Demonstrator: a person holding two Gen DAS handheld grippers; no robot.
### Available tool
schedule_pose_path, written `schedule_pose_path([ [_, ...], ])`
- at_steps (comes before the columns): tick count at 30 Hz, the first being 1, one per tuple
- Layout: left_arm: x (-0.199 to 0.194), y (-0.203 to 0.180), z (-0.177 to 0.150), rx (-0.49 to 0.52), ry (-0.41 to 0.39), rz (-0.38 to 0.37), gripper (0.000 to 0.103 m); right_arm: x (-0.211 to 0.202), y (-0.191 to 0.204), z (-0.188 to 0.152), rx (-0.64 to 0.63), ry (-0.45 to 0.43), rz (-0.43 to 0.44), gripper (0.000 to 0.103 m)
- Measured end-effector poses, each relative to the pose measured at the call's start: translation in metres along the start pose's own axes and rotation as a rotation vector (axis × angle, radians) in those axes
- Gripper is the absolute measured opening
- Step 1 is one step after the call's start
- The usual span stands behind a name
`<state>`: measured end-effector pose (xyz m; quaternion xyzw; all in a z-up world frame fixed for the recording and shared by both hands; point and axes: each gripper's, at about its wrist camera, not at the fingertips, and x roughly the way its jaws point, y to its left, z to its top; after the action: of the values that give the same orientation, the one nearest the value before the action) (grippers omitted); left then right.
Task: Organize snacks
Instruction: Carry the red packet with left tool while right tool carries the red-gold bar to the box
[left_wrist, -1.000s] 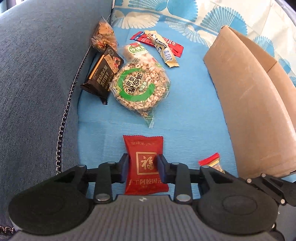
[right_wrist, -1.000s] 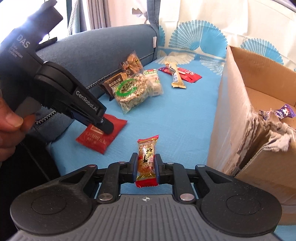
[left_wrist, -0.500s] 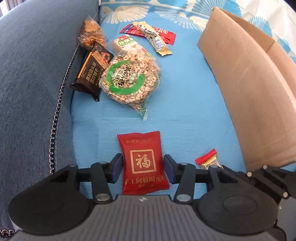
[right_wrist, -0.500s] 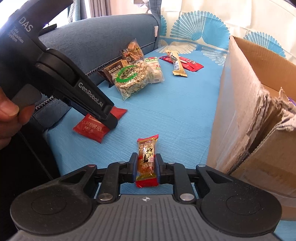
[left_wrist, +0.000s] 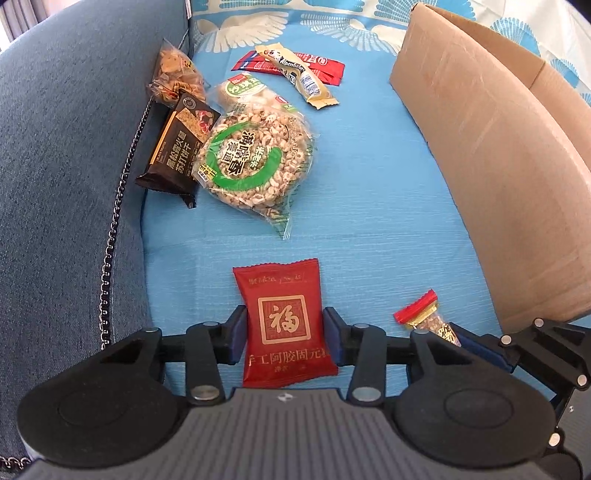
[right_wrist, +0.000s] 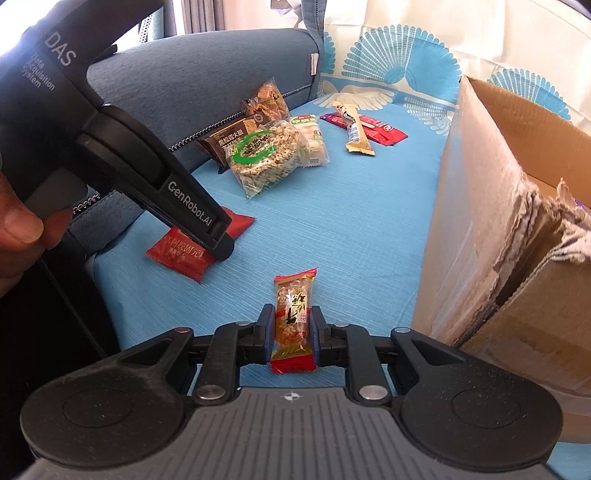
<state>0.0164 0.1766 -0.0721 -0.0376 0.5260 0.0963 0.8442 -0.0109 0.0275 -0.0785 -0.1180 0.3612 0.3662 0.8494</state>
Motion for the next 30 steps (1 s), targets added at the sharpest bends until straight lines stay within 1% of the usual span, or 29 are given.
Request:
schedule_pose_path([
  [5, -0.006, 0.005, -0.002, -0.039, -0.038, -0.019, 0.045, -0.003, 0.001, -0.001, -0.007, -0.017, -0.009, 0.019],
  [10, -0.014, 0.013, -0.002, -0.083, -0.085, -0.044, 0.045, -0.015, 0.0, 0.001, -0.002, -0.057, -0.006, 0.018],
  [13, -0.02, 0.017, -0.003, -0.105, -0.128, -0.06, 0.045, -0.025, 0.003, 0.003, -0.015, -0.085, -0.001, 0.018],
  [15, -0.027, 0.02, -0.006, -0.123, -0.171, -0.074, 0.045, -0.033, 0.005, 0.006, -0.026, -0.107, 0.005, 0.018],
  [21, -0.047, 0.032, -0.013, -0.192, -0.303, -0.109, 0.045, -0.066, 0.002, 0.027, -0.037, -0.175, 0.028, 0.018],
  [25, -0.058, 0.034, -0.016, -0.205, -0.375, -0.116, 0.045, -0.096, -0.009, 0.045, -0.053, -0.231, 0.033, 0.018],
  [28, -0.063, 0.036, -0.018, -0.206, -0.412, -0.124, 0.045, -0.108, -0.02, 0.058, -0.089, -0.256, 0.029, 0.018],
  [30, -0.064, 0.037, -0.017, -0.21, -0.42, -0.128, 0.045, -0.108, -0.027, 0.063, -0.115, -0.264, 0.003, 0.018],
])
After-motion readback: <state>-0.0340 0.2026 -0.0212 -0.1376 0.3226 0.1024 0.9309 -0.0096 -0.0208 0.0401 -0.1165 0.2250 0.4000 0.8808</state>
